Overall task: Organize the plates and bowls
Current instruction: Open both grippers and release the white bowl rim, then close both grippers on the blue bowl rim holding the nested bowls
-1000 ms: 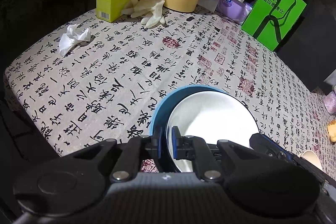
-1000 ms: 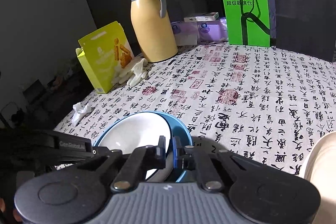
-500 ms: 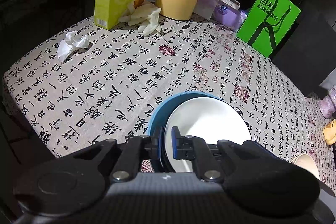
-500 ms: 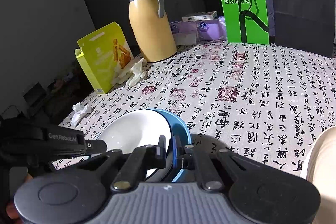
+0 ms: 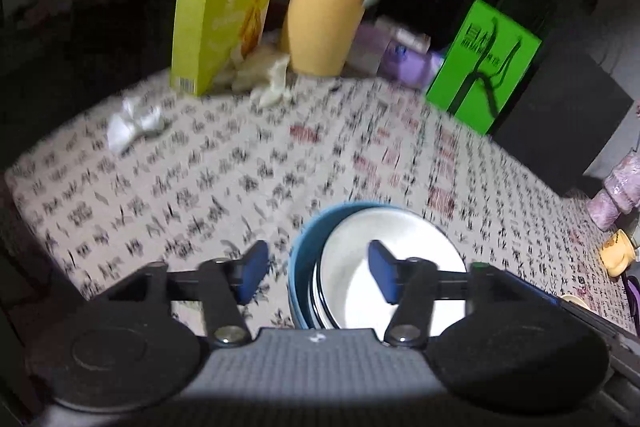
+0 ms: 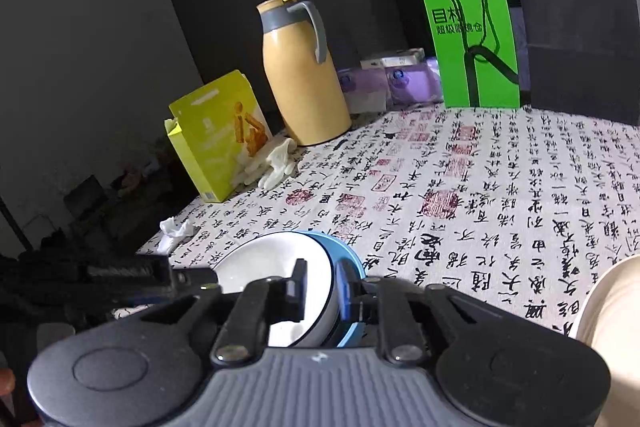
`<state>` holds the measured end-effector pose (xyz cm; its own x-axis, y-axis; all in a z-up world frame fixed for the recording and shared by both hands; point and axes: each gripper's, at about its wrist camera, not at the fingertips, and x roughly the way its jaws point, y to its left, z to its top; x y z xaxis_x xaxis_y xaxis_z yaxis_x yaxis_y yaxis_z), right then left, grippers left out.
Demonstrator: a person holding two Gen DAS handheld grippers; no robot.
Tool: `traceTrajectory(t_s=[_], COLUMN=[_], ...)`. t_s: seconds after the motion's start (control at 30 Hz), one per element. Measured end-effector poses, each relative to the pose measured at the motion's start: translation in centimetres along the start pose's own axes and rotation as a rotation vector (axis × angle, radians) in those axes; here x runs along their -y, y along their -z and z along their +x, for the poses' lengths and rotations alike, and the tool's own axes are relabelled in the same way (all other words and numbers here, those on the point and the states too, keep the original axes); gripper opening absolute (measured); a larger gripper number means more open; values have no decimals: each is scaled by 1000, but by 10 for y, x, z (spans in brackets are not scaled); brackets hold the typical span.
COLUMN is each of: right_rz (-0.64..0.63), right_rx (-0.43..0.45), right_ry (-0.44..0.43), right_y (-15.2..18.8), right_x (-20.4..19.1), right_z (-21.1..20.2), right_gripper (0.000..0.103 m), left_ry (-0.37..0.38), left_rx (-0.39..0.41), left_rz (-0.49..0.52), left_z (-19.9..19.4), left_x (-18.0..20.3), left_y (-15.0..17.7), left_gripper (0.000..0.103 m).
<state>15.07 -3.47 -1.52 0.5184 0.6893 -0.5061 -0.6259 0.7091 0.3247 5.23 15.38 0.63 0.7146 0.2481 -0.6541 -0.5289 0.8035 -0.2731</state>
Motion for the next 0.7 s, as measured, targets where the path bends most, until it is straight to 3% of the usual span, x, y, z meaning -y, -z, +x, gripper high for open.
traceTrajectory(t_s=[0.07, 0.13, 0.17, 0.23, 0.3, 0.4, 0.7], right_rz=[-6, -7, -8, -7, -6, -5, -16], right_rx=[4, 3, 3, 8, 13, 20, 40], right_ry=[-5, -7, -7, -1, 12, 14, 10], right_y=[2, 4, 5, 8, 10, 14, 22], right_x=[0, 2, 3, 3, 5, 5, -1], right_z=[-4, -6, -8, -11, -13, -19, -35], right_gripper=[26, 45, 51, 78, 93, 103, 103], left_ry=[12, 26, 30, 42, 59, 70, 106], left_rx=[38, 69, 85, 116, 143, 176, 160], left_rz=[9, 8, 9, 15, 13, 9, 13], left_z=[-7, -14, -17, -24, -30, -37, -34], left_x=[-2, -7, -9, -14, -19, -25, -36], left_y=[2, 4, 6, 10, 15, 21, 32], left_gripper=[74, 91, 94, 103, 103, 103, 103])
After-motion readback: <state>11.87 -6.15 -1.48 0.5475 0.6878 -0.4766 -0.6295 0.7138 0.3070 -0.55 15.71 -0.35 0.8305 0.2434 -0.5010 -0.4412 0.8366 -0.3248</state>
